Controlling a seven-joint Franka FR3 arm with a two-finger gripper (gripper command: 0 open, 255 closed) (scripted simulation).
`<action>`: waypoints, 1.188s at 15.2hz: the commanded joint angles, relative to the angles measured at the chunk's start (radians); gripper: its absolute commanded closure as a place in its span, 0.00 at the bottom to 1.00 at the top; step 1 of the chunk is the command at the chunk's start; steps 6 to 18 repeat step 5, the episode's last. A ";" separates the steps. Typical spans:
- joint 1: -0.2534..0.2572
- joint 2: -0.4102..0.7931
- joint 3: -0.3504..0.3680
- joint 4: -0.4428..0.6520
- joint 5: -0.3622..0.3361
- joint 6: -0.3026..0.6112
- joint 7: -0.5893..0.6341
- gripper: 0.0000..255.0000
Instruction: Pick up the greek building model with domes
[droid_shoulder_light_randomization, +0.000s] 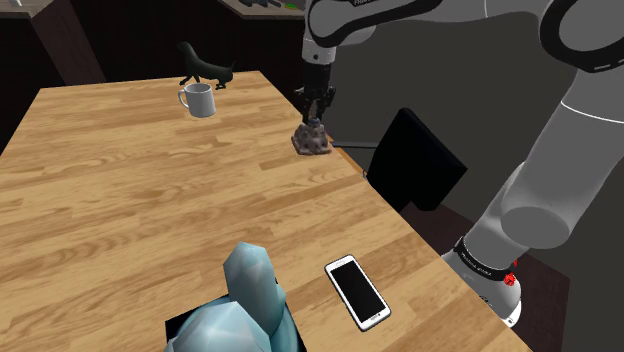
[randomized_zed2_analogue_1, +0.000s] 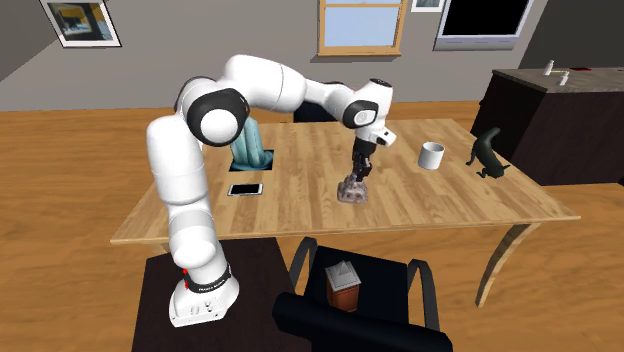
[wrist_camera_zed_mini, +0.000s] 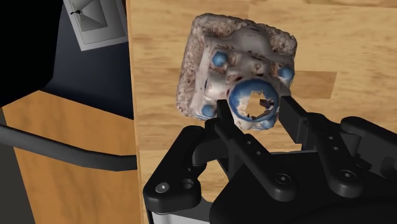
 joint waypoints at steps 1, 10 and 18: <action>0.000 -0.007 0.000 0.021 0.000 -0.028 0.002 1.00; 0.000 -0.012 0.000 0.044 -0.001 -0.056 0.004 1.00; 0.000 -0.012 0.000 0.044 -0.001 -0.056 0.004 1.00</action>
